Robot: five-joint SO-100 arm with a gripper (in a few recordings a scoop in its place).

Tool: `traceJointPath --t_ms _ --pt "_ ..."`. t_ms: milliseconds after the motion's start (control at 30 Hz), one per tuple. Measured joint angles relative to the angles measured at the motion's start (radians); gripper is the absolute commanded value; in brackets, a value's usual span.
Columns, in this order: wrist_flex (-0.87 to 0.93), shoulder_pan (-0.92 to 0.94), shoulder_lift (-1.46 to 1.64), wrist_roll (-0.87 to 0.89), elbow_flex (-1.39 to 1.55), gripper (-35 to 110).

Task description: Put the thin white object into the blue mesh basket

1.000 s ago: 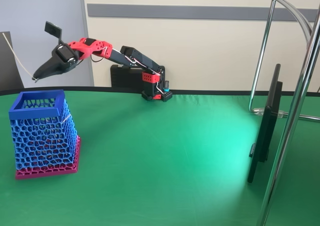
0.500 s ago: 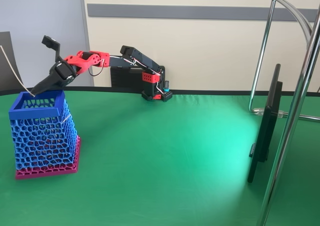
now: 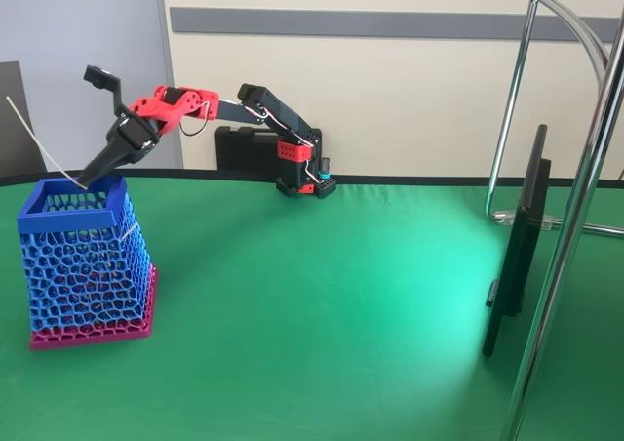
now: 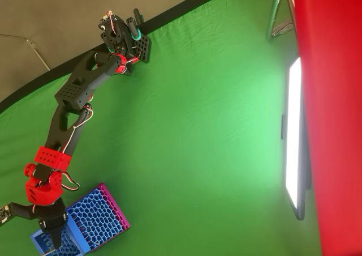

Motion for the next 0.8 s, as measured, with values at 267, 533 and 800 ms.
traceJointPath --t_ms 267,533,800 --pt "0.140 -0.012 0.034 -0.097 -0.012 19" --pt "0.181 -0.002 0.052 -0.169 -0.012 19" --pt "0.249 0.000 0.061 -0.210 -0.035 20"
